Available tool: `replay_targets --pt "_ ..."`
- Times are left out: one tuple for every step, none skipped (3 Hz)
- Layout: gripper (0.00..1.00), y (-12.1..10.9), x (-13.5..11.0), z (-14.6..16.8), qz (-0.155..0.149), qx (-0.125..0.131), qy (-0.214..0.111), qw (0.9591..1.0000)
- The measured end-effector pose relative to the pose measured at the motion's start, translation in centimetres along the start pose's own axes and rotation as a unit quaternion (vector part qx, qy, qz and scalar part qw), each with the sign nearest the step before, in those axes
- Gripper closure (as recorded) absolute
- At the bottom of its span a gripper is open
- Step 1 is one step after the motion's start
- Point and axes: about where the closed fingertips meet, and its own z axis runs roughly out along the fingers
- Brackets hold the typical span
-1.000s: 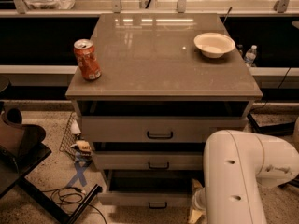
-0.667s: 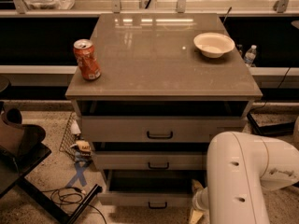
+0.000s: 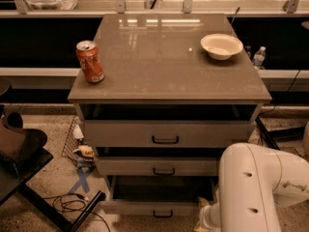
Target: Open bottom drawer
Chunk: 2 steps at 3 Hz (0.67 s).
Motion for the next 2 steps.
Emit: replay_targets --pt "0.73 0.36 0.00 -0.62 0.003 0.001 0.001 1.0000" --pt "1.00 0.30 -0.10 -0.96 0.003 0.001 0.001 1.0000"
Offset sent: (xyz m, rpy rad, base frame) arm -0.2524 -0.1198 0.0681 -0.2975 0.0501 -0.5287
